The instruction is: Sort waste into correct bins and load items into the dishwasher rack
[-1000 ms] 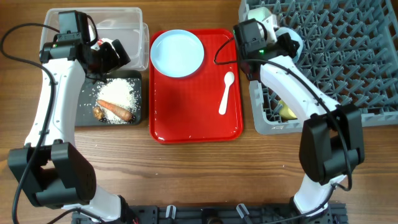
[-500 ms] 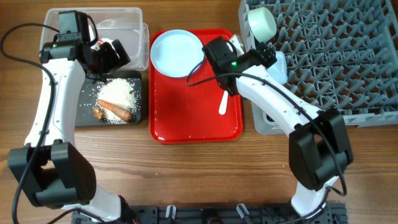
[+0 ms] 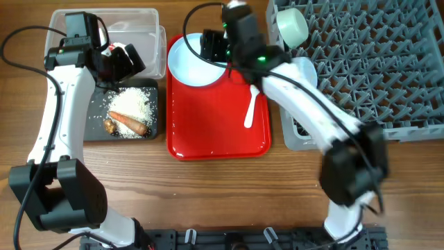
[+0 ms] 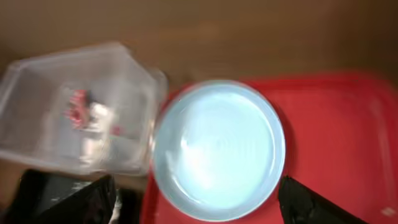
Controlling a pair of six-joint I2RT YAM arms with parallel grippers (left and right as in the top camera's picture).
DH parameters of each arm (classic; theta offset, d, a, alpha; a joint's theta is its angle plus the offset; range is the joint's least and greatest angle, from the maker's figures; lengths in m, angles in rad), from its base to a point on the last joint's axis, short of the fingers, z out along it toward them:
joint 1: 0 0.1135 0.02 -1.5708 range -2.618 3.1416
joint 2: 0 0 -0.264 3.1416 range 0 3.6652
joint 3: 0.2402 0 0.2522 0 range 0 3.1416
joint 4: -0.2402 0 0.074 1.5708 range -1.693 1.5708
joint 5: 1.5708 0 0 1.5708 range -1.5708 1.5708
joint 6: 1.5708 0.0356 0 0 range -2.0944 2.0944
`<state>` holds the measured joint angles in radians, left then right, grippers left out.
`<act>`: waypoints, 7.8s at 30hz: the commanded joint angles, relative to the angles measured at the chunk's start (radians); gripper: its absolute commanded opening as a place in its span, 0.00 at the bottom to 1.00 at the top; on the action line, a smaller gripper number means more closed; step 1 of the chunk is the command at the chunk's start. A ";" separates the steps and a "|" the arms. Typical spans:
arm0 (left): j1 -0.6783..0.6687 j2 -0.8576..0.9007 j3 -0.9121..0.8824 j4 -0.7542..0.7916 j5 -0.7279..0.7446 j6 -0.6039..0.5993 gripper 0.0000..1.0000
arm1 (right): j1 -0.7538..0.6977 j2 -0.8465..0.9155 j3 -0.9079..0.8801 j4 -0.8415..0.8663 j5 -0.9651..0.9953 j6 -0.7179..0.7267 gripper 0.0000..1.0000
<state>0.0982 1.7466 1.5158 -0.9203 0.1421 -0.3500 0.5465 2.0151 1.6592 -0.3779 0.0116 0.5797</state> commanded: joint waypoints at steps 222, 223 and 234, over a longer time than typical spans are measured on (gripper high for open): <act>-0.002 -0.011 0.004 0.002 -0.006 0.005 1.00 | -0.090 0.214 -0.248 -0.130 -0.117 -0.161 0.33; -0.002 -0.011 0.004 0.002 -0.006 0.005 1.00 | -0.090 0.214 -0.248 -0.126 -0.116 -0.161 0.29; -0.002 -0.011 0.004 0.002 -0.006 0.005 1.00 | -0.091 0.210 -0.241 -0.126 -0.080 -0.181 0.04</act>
<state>0.0982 1.7466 1.5158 -0.9199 0.1421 -0.3500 0.4534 2.1422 1.4532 -0.4667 -0.1032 0.4175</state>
